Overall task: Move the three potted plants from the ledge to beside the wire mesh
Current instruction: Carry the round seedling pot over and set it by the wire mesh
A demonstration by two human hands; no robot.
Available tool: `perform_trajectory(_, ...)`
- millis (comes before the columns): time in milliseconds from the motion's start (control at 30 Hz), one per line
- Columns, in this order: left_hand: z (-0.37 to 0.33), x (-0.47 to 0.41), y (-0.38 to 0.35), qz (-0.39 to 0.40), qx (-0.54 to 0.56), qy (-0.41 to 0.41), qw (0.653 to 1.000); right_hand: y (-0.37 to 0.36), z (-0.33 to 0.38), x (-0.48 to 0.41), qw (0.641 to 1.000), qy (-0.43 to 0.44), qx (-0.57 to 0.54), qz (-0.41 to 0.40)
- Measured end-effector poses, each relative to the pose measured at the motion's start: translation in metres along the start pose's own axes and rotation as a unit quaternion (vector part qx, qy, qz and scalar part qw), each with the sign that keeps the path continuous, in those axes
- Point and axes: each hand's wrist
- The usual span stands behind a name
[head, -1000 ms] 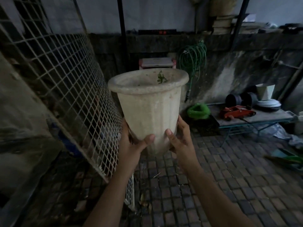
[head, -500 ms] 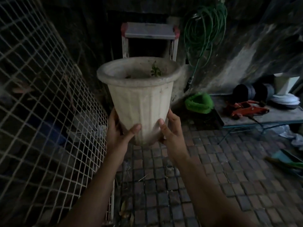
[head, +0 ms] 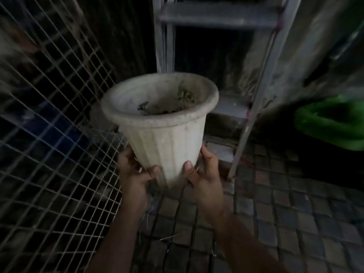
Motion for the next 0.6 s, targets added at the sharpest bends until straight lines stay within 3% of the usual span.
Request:
perform_trajectory(300, 0.29, -0.006, 0.096, -0.009, -0.021, 0.066, 0.998, 0.056, -0.307, -0.025, 0.999, -0.042, -0.033, 0.005)
perform_trajectory(467, 0.38, -0.022, 0.154, -0.005, -0.035, 0.073, 0.997, 0.038, -0.419, -0.033, 0.998, -0.038, -0.033, -0.044)
perform_trajectory(600, 0.418, -0.04, 0.171, 0.005, -0.038, 0.057, 0.998, 0.041, -0.456, -0.058, 1.0, -0.009, -0.013, 0.0)
Point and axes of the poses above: each hand's wrist, its own x-axis away from the middle knuckle, its own y-axis out of the back of the hand, z = x × y, and after that the axes turned 7 degrees about z, right-handed
